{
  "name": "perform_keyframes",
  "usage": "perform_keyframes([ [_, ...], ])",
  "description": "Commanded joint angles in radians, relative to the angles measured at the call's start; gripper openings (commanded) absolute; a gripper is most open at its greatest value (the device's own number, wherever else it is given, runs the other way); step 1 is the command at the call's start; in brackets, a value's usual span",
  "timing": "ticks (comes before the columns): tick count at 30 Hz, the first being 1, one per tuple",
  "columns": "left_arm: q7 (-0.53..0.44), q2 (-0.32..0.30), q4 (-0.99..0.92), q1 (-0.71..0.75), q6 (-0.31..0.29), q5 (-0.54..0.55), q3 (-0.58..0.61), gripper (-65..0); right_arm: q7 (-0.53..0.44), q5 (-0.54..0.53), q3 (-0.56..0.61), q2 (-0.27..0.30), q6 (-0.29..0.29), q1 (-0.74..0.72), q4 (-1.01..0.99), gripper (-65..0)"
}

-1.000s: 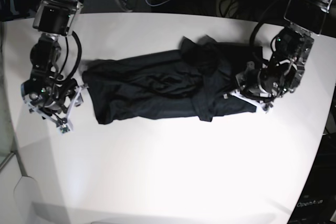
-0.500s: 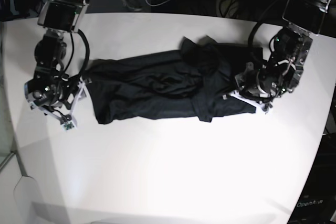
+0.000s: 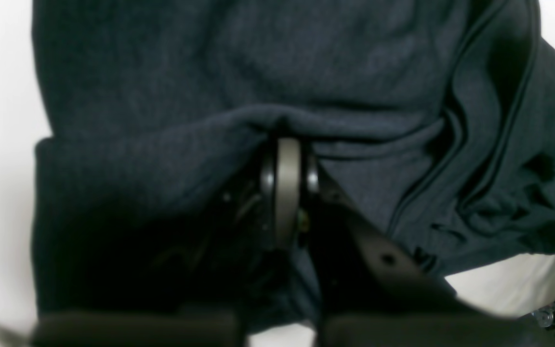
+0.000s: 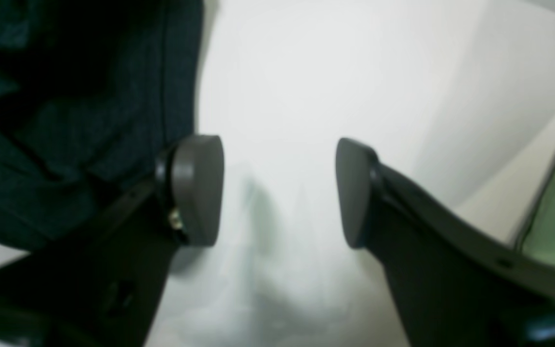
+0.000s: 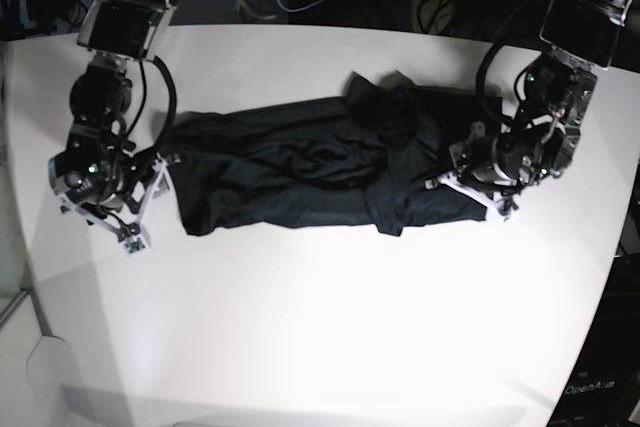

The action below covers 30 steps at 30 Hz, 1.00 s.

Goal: Fold the T-shirt properly
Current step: 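Open the right gripper and regrasp the shirt end beside it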

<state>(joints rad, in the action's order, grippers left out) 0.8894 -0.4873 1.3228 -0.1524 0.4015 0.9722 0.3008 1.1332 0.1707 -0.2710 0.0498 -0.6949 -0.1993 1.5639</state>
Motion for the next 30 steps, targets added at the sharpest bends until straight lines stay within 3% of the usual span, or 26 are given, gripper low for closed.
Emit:
perform_keyframes([
  [1,0.023,-0.007,-0.027,0.021,0.040,-0.065,0.010,-65.0,0.011,-0.004,0.009,0.006,-0.003,-0.025,-0.007,-27.7],
  [13,0.023,-0.009,-0.027,0.021,0.037,-0.065,0.010,-65.0,0.009,-0.003,0.016,0.000,-0.003,-0.058,-0.026,-27.9],
  [19,0.023,-0.009,-0.027,0.021,0.037,-0.065,0.010,-65.0,-0.184,-0.003,0.040,-0.009,-0.003,0.027,0.094,-27.9],
  [22,0.023,-0.009,-0.027,0.021,0.037,-0.065,0.010,-65.0,-0.212,-0.003,0.071,-0.008,0.079,0.059,0.094,-27.9],
  [26,0.023,-0.007,-0.027,0.020,0.037,-0.065,0.010,-65.0,-0.206,-0.003,0.063,-0.018,0.128,0.065,0.094,-27.9],
  [28,0.023,-0.007,-0.027,0.020,0.037,-0.065,0.010,-65.0,-0.206,-0.003,0.065,-0.041,0.203,0.065,0.097,-27.9],
  [30,0.023,-0.007,-0.027,0.020,0.037,-0.065,0.010,-65.0,-0.204,-0.003,0.071,-0.049,0.240,0.062,0.099,-27.9],
])
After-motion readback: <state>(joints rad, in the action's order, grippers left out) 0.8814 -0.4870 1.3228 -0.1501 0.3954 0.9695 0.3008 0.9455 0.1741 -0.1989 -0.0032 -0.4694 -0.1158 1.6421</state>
